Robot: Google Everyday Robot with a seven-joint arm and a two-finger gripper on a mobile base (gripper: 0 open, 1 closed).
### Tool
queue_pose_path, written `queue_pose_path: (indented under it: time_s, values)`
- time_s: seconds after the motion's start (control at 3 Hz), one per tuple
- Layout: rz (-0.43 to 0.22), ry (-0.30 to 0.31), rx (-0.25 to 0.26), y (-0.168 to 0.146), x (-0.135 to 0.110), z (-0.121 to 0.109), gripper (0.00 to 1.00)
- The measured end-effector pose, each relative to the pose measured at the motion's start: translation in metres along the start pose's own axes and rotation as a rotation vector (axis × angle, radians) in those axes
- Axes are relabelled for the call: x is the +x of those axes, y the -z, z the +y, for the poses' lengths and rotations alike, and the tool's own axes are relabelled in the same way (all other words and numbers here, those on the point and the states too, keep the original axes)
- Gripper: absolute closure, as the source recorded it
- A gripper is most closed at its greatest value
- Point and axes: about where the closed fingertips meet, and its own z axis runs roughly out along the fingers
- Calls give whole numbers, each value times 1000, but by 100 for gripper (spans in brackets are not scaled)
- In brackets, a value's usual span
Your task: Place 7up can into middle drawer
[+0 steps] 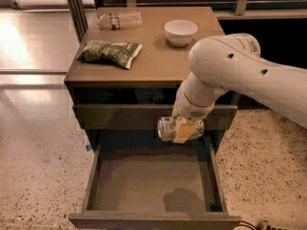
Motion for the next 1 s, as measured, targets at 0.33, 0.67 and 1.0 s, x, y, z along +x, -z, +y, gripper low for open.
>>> queue_pose_path:
  time_s: [0.33,0.67,1.0]
  values:
    - [-30,-19,-19,-16,-2,11,100]
    - [-73,-44,-58,-59,-14,37,100]
    - [-85,-28,-99,-107,-38,64,100]
